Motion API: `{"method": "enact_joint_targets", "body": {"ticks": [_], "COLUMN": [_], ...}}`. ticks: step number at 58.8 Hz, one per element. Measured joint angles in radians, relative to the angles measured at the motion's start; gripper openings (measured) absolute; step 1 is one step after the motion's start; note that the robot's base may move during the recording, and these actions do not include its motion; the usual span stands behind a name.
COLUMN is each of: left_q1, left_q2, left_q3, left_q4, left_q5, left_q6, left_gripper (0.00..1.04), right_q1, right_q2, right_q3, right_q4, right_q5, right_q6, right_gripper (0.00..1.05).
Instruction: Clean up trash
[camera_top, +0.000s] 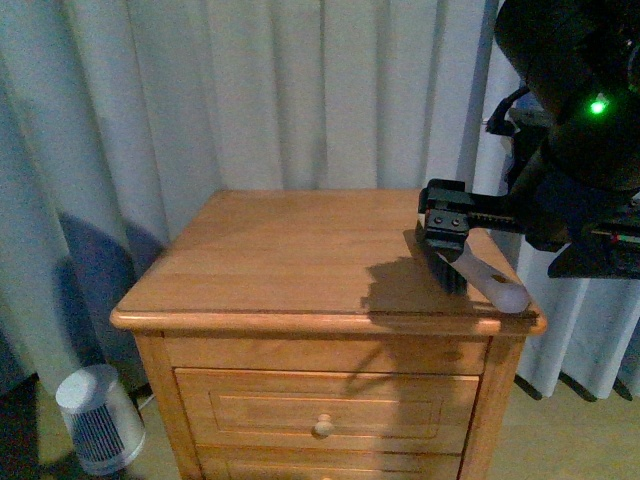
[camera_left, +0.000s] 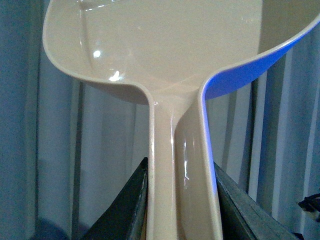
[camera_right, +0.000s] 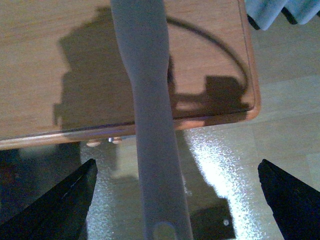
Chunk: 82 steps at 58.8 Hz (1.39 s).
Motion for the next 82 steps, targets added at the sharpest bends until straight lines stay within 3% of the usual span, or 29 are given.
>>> {"method": "enact_joint_targets", "body": {"ticks": [14,42,43,63,82], "left_q1": [0.0,0.0,0.0,0.0,0.0], "left_q2": [0.0,0.0,0.0,0.0,0.0], "left_q3": [0.0,0.0,0.0,0.0,0.0], "left_q4": [0.0,0.0,0.0,0.0,0.0], "left_q5": [0.0,0.0,0.0,0.0,0.0], "left_q6": [-0.002,-0.002,-0.002,-0.002,-0.002], "left_gripper": [0.29,0.29,0.29,0.29,0.29], "right_q1": [-0.004,-0.009,-0.013,0.002,0.05], "right_q2": [0.06,0.069,-0.062,-0.6,-0.939], "right_q3": [0.015,0.015,-0.111,-0.444,-0.662], "right_q4": [0.013,0.039,0.29,0.808,0.915], "right_q5": [-0.014,-0.032,0.021,0.15,0.252], "right_q6": [0.031,0.048,-0.056,-0.412,-0.551], "right_gripper": [0.96,0.23,0.22,0.21,0.21]}}
